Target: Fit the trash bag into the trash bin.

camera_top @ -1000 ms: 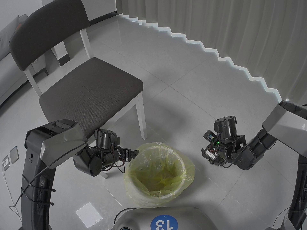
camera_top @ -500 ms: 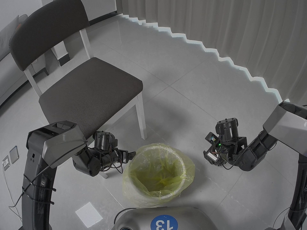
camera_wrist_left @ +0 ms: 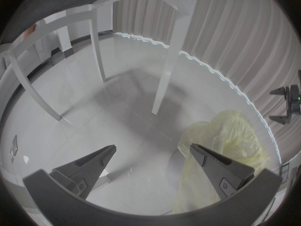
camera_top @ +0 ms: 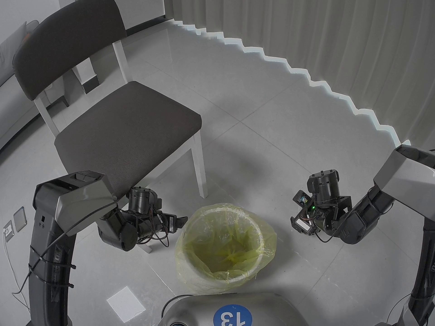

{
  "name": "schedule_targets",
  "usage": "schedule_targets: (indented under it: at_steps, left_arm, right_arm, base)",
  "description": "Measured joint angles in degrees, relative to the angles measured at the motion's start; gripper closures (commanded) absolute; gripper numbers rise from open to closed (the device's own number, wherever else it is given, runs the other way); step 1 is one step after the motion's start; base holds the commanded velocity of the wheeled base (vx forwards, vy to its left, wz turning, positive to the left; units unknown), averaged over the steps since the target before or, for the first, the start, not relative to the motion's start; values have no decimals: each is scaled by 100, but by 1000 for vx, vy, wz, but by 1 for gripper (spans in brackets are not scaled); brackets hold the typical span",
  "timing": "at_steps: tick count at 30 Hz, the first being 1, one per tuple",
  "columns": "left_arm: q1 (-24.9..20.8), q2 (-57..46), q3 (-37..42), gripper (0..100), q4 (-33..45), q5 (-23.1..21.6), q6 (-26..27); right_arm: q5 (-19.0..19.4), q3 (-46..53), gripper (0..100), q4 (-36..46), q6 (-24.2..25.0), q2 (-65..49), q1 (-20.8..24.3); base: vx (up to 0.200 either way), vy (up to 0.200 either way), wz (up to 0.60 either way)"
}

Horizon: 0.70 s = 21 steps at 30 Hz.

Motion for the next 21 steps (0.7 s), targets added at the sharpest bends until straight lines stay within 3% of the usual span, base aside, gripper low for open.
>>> schedule_targets:
  at_steps: [6,12,21]
  left_arm:
    - [127,-239,413,0,-438,-22,0]
    - [129,-455,853,0,-868,-63,0]
    - [93,-568,978,0,-897,-73,0]
  right_arm:
    - [0,94,0,6,24,13,16]
    - [7,317,0,24,55,29,311]
    - [18,433,0,20,79,280,750]
  base:
    - [0,0,0]
    - [0,0,0]
    - [0,0,0]
